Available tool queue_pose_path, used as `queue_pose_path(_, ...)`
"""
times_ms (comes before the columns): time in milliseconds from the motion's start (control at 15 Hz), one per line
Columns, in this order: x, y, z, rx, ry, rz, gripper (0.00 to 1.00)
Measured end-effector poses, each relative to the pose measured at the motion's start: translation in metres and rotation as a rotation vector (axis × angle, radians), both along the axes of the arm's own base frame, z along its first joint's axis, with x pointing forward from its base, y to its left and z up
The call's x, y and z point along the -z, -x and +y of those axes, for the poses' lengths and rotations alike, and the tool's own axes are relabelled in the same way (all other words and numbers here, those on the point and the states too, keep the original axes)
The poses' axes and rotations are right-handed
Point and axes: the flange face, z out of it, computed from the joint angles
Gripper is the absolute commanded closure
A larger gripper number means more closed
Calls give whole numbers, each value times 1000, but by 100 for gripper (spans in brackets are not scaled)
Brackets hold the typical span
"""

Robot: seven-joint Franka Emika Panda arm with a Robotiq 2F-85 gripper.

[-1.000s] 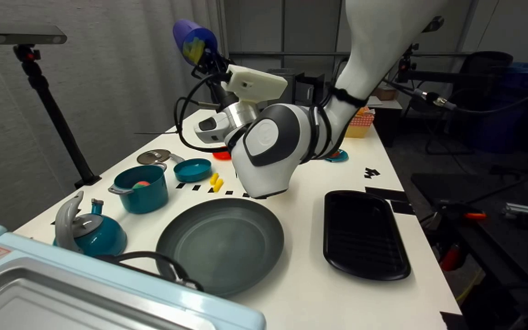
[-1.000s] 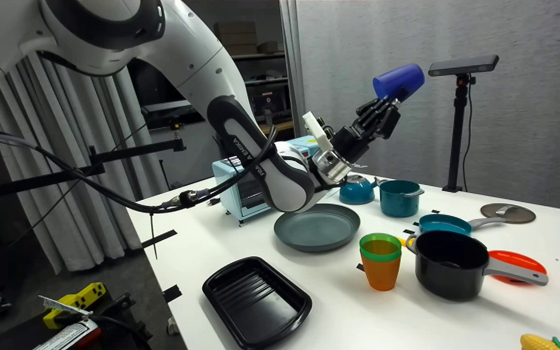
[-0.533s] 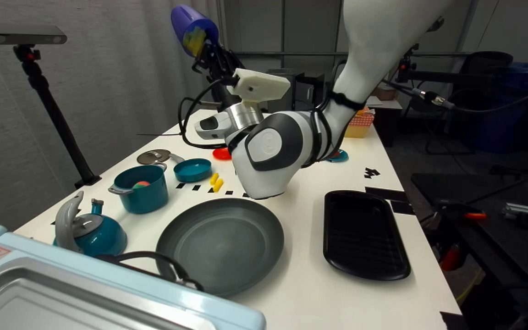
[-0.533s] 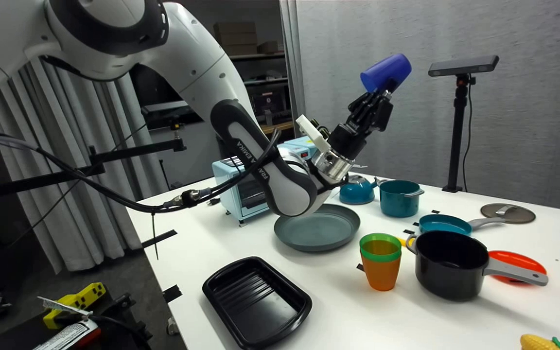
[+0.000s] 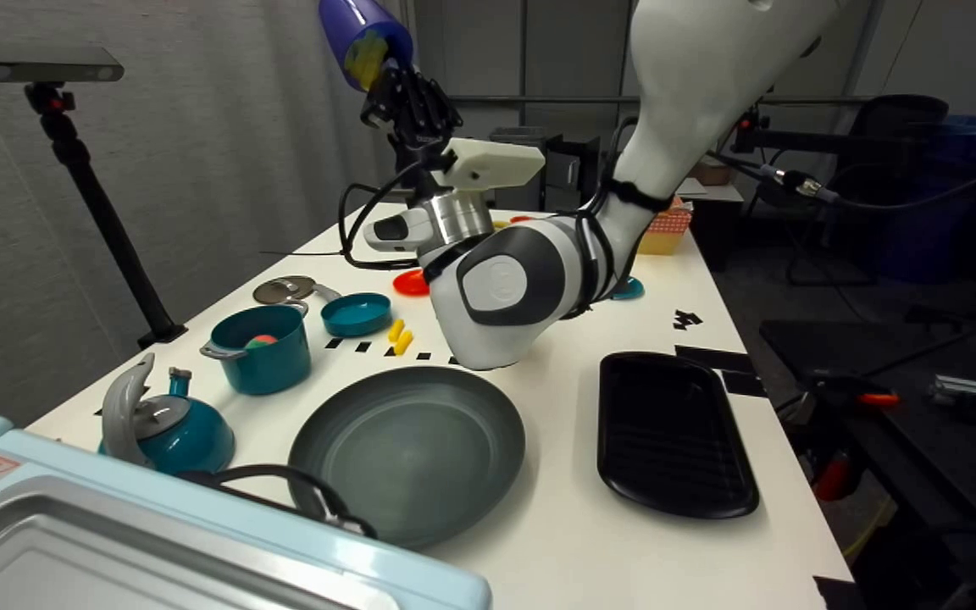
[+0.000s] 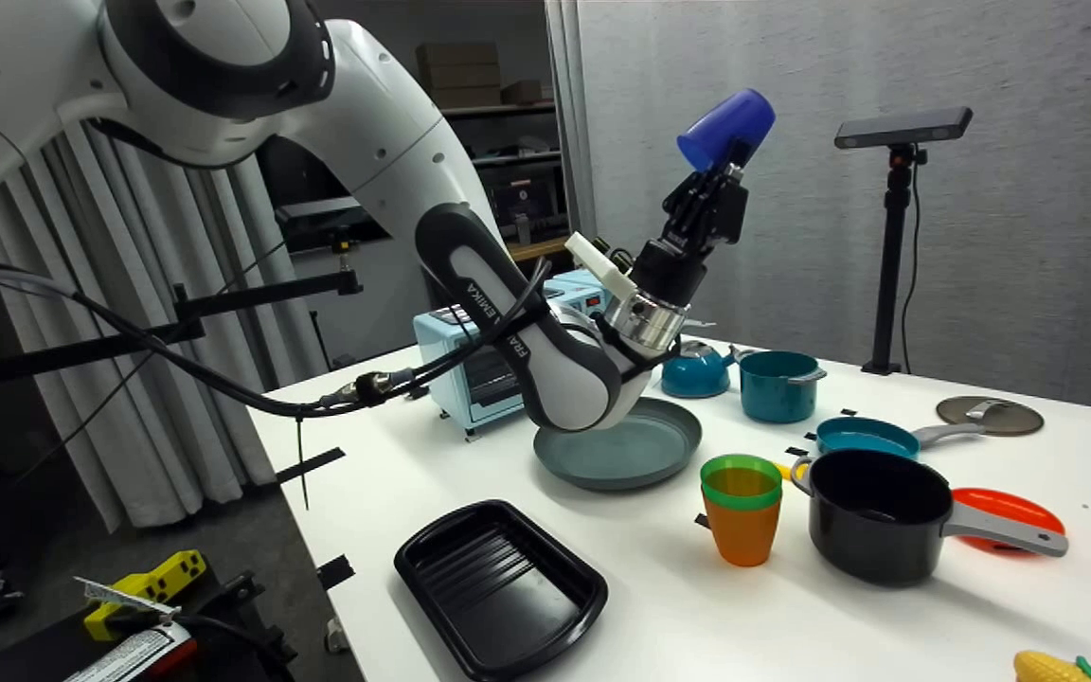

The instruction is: Pour the content of the blue cup onto the green plate

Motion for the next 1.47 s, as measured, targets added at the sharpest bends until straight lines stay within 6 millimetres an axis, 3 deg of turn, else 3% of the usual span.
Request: queue_pose_path(1467, -3, 8, 3, 4, 151, -88, 98)
